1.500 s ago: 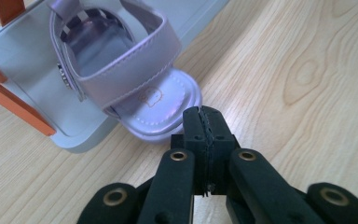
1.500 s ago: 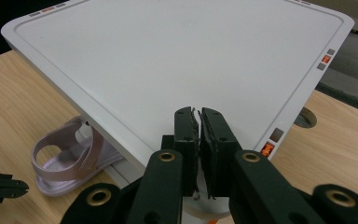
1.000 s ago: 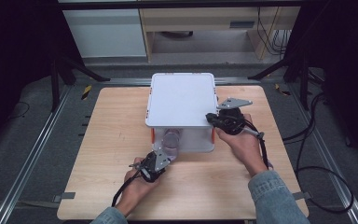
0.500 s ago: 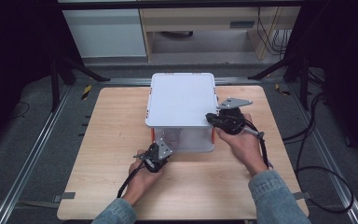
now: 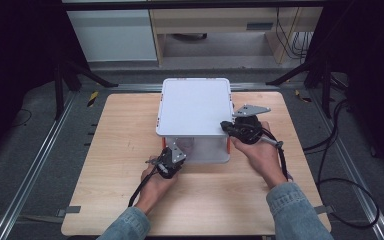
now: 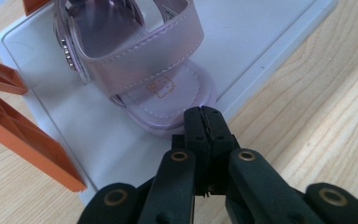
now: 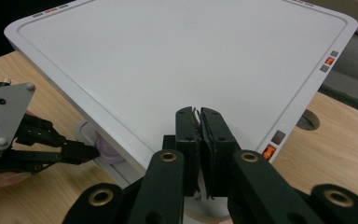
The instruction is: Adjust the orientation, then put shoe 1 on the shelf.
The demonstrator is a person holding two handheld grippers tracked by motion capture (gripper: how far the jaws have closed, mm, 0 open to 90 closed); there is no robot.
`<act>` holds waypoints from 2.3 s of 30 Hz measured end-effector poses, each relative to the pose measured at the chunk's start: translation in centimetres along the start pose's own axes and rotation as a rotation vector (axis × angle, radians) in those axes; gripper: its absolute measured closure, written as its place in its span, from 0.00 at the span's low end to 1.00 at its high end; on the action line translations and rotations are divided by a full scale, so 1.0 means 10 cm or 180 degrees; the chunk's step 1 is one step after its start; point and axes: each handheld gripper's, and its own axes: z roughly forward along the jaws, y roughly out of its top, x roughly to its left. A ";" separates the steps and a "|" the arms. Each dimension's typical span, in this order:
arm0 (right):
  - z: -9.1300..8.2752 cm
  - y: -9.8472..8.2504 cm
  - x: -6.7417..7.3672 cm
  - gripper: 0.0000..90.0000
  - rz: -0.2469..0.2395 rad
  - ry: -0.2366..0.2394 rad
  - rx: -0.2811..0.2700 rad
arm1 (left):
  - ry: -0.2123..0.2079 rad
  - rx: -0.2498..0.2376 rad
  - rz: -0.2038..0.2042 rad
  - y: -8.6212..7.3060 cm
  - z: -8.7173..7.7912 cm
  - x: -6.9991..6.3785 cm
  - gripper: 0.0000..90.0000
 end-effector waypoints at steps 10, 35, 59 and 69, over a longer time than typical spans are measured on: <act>0.00 0.00 0.00 0.96 0.0014 0.0011 -0.0002 | -0.0019 -0.0003 -0.0077 0.01 0.04 0.02 1.00; -0.72 -0.23 -0.44 0.37 0.0445 -0.0474 -0.0496 | 0.0068 -0.0188 -0.0687 -0.65 -0.74 0.60 0.17; -0.82 -1.78 -0.27 0.88 0.0375 -0.0354 0.0721 | 0.0295 -0.0172 -0.1106 -1.01 -0.87 0.96 0.14; -0.83 -1.58 0.04 0.95 0.0238 0.0005 0.0520 | 0.0307 -0.0164 -0.1095 -1.01 -0.87 0.97 0.14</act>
